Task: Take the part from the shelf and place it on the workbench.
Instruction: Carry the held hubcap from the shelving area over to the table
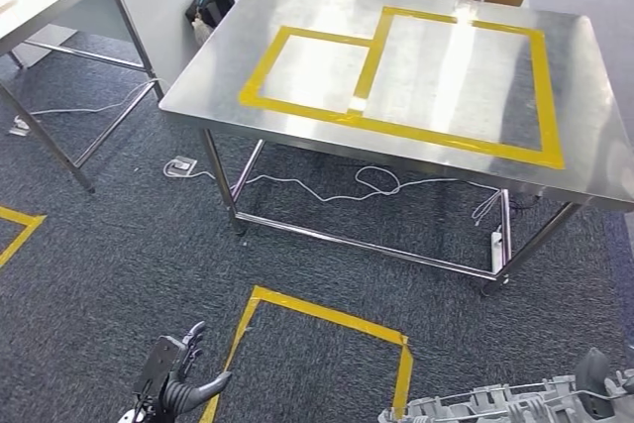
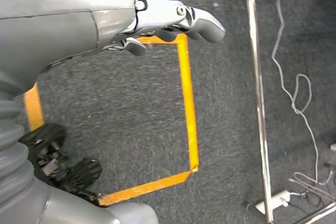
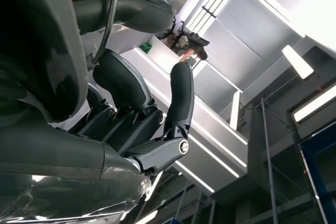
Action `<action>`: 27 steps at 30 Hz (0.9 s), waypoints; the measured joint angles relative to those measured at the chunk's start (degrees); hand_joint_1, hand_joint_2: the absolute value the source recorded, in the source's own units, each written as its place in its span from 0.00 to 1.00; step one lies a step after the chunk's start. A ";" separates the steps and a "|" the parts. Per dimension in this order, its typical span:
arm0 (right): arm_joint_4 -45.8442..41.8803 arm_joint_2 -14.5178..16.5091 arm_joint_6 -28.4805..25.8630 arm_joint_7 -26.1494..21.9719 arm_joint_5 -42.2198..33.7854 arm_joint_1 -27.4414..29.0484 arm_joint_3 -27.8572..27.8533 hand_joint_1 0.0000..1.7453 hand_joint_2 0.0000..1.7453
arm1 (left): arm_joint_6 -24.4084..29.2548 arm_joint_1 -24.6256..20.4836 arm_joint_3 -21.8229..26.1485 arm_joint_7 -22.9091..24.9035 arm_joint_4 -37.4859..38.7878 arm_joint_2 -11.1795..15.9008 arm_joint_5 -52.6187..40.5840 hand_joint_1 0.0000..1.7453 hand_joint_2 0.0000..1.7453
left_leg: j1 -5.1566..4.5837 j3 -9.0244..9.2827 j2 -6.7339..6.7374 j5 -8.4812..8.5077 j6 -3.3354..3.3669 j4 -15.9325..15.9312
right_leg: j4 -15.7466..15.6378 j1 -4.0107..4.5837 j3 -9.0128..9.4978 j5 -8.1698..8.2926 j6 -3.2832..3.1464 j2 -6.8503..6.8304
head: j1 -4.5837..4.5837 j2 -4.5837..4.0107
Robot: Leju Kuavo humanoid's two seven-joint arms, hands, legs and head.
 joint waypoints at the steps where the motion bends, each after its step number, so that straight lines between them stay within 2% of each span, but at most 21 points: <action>1: 0.01 0.00 0.00 0.07 0.00 0.03 0.00 1.00 1.00 | -0.02 0.00 0.00 0.05 0.00 0.01 -0.08 0.00 1.00 | -0.10 0.38 0.55 -0.38 -0.33 -0.06 | -1.22 0.28 0.52 0.02 -0.51 -0.76 | -0.01 0.00; 2: 0.01 0.00 0.00 0.14 0.00 0.10 -0.03 1.00 1.00 | -0.03 0.00 0.00 0.10 0.00 0.02 -0.12 0.00 1.00 | -0.19 0.73 0.99 -0.56 -0.65 0.01 | -1.50 0.44 0.48 -0.38 -0.96 -0.79 | -0.06 0.01; 3: -0.01 0.01 0.00 0.17 0.01 0.14 -0.09 1.00 1.00 | -0.05 -0.03 -0.01 0.14 0.00 0.02 -0.16 0.00 1.00 | -0.23 1.06 1.33 -0.69 -0.92 0.16 | -1.71 0.31 0.94 -0.24 -1.40 -0.20 | -0.04 0.01; 4: -0.02 0.03 0.00 0.19 0.01 0.20 -0.15 1.00 1.00 | -0.07 -0.09 -0.02 0.16 0.00 0.01 -0.18 0.00 1.00 | -0.20 1.22 1.08 -0.75 -1.19 0.76 | -1.97 0.11 1.46 0.09 -1.68 0.48 | -0.08 0.01; 5: -0.03 0.07 0.00 0.21 0.02 0.17 -0.22 1.00 1.00 | -0.08 -0.21 -0.02 0.16 -0.01 0.01 -0.19 0.00 1.00 | -0.10 0.81 0.19 -0.84 -1.46 2.16 | -2.17 -0.13 1.94 -0.02 -1.91 1.14 | -0.24 0.01; 6: -0.04 0.11 0.00 0.20 0.03 0.10 -0.26 1.00 1.00 | -0.09 -0.33 -0.02 0.15 -0.01 0.01 -0.20 0.00 1.00 | 0.02 -0.44 -0.93 -1.29 -1.76 4.46 | -2.33 -0.40 2.57 -0.17 -2.13 1.74 | -0.36 0.00; 8: -0.04 0.16 0.00 0.19 0.08 0.00 -0.31 1.00 1.00 | -0.10 -0.31 -0.03 0.15 -0.01 0.03 -0.21 0.00 1.00 | 0.34 -4.98 -2.99 -3.40 -2.35 11.02 | -2.51 -0.71 3.14 -0.65 -2.45 2.78 | -0.78 -0.01; 10: -0.03 0.17 0.00 0.15 0.13 -0.02 -0.38 1.00 1.00 | -0.15 -0.08 -0.04 0.20 0.00 0.06 -0.24 0.00 1.00 | 0.55 -8.77 -3.47 -5.51 -2.69 15.68 | -2.53 -0.86 3.50 -1.10 -2.56 3.63 | -0.89 -0.01; 11: -0.03 0.17 0.00 0.14 0.15 -0.03 -0.40 1.00 1.00 | -0.17 0.00 -0.05 0.22 0.00 0.08 -0.26 0.00 1.00 | 0.59 -9.62 -3.52 -5.97 -2.76 16.57 | -2.53 -0.88 3.60 -1.21 -2.57 3.84 | -0.88 -0.01; 14: -0.04 0.17 0.00 0.11 0.18 -0.02 -0.44 1.00 1.00 | -0.19 0.07 -0.05 0.27 0.00 0.08 -0.27 0.00 1.00 | 0.62 -10.32 -3.54 -6.07 -2.82 16.96 | -2.53 -0.92 3.77 -1.37 -2.53 4.07 | -0.90 -0.01; 15: -0.04 0.17 0.00 0.07 0.21 -0.02 -0.48 1.00 1.00 | -0.20 0.10 -0.05 0.29 0.00 0.09 -0.27 0.00 1.00 | 0.64 -10.68 -3.55 -5.93 -2.85 16.93 | -2.53 -0.95 3.93 -1.50 -2.48 4.25 | -0.89 -0.01; 17: -0.77 0.17 0.01 -0.41 0.47 -0.27 -1.30 1.00 1.00 | -0.61 -0.01 -0.05 0.56 0.02 0.14 -0.30 0.00 1.00 | 0.78 -9.75 -3.57 -0.08 -2.98 10.10 | -2.50 -1.20 5.35 -2.82 -1.74 4.92 | -0.93 -0.01; 19: -2.06 0.16 0.01 -0.96 0.71 -0.81 -2.71 1.00 1.00 | -1.12 -0.27 -0.07 0.90 0.12 0.19 -0.33 0.00 1.00 | 0.85 -8.14 -3.56 4.42 -2.66 2.69 | -2.80 -1.32 6.83 -4.57 -0.69 5.52 | -1.09 -0.01; 21: -3.09 0.15 0.01 -1.17 0.73 -1.16 -3.82 1.00 1.00 | -1.30 -0.43 -0.08 0.97 0.21 0.16 -0.35 0.00 1.00 | 0.89 -7.66 -3.59 3.64 -1.89 1.66 | -3.21 -1.18 8.00 -5.02 0.03 5.58 | -1.17 -0.01; 23: -3.82 0.15 0.00 -1.39 0.69 -1.43 -4.68 1.00 1.00 | -1.42 -0.48 -0.04 0.96 0.24 0.19 -0.39 0.00 1.00 | 1.03 -6.72 -3.66 4.25 -1.12 1.25 | -2.68 -1.17 8.77 -5.36 0.66 4.98 | -1.03 -0.01; 24: -4.14 0.15 0.00 -1.53 0.63 -1.61 -5.05 1.00 1.00 | -1.49 -0.55 -0.01 0.95 0.26 0.22 -0.38 0.00 1.00 | 1.03 -6.19 -3.65 4.32 -0.74 1.25 | -1.08 -1.16 7.99 -5.89 0.87 4.52 | -0.93 -0.01; 25: -4.42 0.14 0.00 -1.66 0.57 -1.81 -5.44 1.00 1.00 | -1.59 -0.62 0.02 0.94 0.28 0.26 -0.37 0.00 1.00 | 0.98 -5.75 -3.65 4.24 -0.42 1.24 | 1.85 -1.16 6.28 -6.65 1.04 4.06 | -0.88 -0.01; 27: -4.95 0.07 0.00 -1.77 0.50 -2.02 -6.39 1.00 1.00 | -1.92 -0.76 0.05 0.91 0.38 0.27 -0.33 0.00 1.00 | 0.82 -5.15 -3.62 3.58 0.01 1.24 | 9.35 -1.11 1.15 -9.33 1.12 3.64 | -0.78 -0.01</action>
